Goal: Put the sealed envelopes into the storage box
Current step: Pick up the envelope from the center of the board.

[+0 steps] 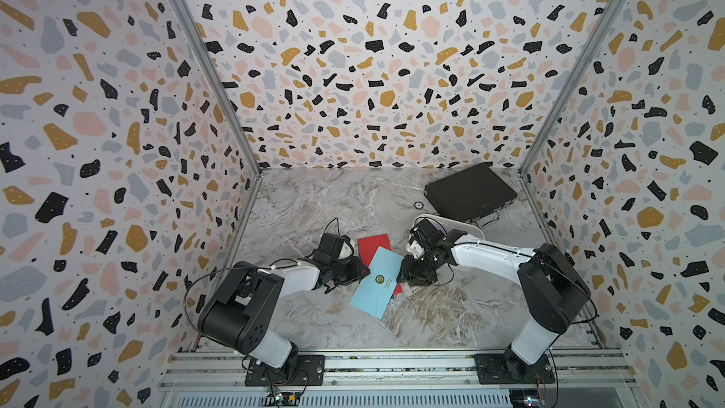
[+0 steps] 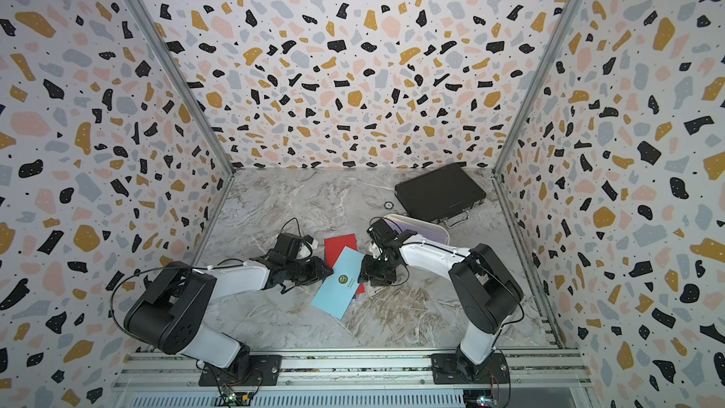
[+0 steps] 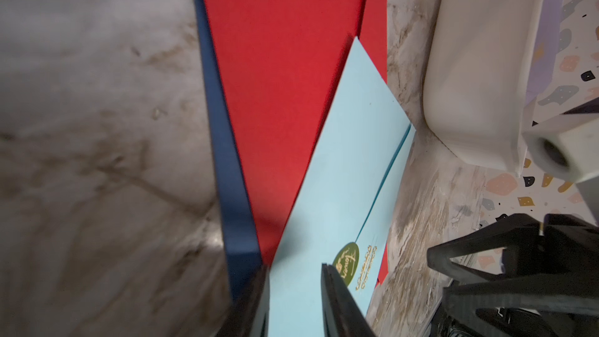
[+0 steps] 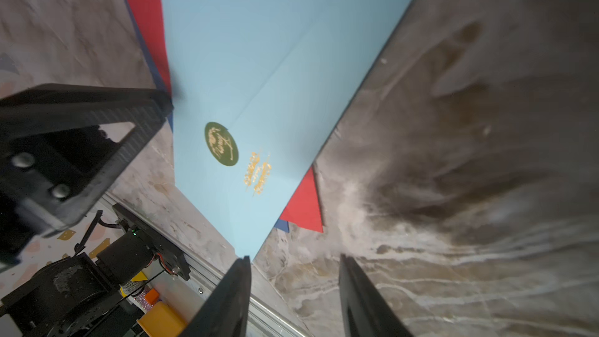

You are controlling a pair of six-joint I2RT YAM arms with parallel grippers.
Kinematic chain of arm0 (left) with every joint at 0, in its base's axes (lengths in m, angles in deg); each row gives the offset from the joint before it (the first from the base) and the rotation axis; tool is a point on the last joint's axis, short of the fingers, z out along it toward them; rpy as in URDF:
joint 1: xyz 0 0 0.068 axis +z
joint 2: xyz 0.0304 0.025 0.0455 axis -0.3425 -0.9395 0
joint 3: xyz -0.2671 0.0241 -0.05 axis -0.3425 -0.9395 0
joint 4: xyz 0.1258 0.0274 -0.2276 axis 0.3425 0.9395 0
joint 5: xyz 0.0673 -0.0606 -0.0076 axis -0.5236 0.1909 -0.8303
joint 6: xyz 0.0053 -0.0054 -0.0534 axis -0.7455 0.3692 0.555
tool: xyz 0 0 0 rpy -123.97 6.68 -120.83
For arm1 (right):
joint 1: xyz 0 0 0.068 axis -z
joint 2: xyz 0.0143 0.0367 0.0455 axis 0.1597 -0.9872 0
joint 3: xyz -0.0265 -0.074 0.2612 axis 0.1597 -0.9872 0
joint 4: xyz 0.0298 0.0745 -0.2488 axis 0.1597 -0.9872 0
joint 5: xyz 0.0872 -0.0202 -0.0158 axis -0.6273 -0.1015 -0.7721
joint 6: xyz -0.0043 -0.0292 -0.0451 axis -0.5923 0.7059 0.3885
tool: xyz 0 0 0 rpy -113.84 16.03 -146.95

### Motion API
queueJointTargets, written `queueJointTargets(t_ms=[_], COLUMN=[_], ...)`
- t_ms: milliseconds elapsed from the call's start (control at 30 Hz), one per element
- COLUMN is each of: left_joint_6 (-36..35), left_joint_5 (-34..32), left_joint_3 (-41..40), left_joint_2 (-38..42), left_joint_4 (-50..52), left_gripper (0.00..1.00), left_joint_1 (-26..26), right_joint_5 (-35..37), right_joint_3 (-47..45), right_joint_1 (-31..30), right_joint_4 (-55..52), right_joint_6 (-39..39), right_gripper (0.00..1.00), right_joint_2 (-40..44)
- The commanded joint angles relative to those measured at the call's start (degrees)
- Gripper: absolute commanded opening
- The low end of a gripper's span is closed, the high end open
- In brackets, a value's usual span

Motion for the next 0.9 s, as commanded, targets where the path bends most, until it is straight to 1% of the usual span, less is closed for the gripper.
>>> queueJointTargets(t_ms=[0, 167, 433, 567, 867], left_joint_6=[-0.1, -0.1, 0.0, 0.0, -0.1], left_joint_5=[-1.9, -1.9, -1.7, -1.7, -1.6], left_joint_3=[-1.9, -2.1, -2.0, -2.0, -1.9], left_joint_2=[-1.9, -1.5, -1.7, -1.8, -2.0], left_joint_4=[3.4, 3.4, 3.4, 3.4, 3.4], left_gripper=[0.32, 0.32, 0.32, 0.32, 0.32], left_joint_1=[-0.2, -0.3, -0.3, -0.2, -0.2], right_joint_5=[2.5, 6.5, 5.1, 4.4, 4.7], right_joint_3=[0.4, 0.5, 1.5, 2.4, 7.6], right_joint_1=[-0.8, -0.9, -0.9, -0.9, -0.9], right_joint_4=[4.0, 4.9, 7.8, 9.0, 5.1], right_joint_6=[-2.6, -2.9, -4.4, -5.1, -2.5], right_gripper=[0.49, 0.49, 0.5, 0.5, 0.5], right_joint_2=[-1.2, -2.9, -7.6, -7.8, -6.4])
